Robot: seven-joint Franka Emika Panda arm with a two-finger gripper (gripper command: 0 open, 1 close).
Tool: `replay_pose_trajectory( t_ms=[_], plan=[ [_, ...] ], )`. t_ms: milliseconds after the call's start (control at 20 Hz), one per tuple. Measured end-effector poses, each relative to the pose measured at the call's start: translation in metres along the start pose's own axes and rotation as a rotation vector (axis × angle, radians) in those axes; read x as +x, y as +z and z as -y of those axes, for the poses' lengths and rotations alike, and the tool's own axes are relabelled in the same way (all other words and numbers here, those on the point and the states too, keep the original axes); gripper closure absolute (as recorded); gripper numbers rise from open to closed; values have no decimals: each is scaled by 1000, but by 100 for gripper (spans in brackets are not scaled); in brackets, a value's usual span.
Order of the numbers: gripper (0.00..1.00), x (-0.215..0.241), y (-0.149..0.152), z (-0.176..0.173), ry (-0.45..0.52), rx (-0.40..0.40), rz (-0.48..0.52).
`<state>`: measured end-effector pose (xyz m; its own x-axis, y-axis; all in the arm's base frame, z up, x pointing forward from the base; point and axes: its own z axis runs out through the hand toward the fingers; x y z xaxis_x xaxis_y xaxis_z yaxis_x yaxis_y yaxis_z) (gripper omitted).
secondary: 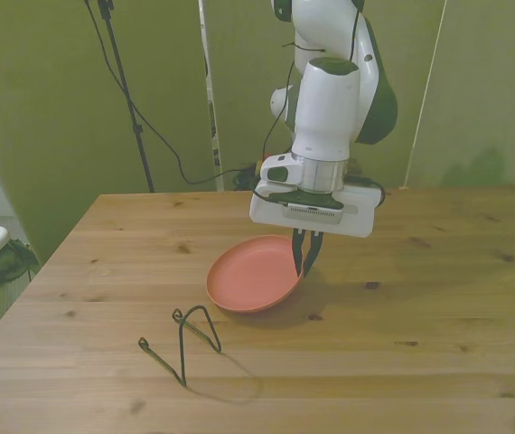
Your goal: Unload the plate
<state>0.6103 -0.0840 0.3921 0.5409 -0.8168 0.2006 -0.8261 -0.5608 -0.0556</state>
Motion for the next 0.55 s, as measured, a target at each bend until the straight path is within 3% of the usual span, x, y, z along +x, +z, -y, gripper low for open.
replay_pose_trajectory(
  t_ms=[350,550],
  plan=[
    [0,3,-3,-1,5,15,-10],
    [0,-6,-43,-3,0,71,-32]
  ],
)
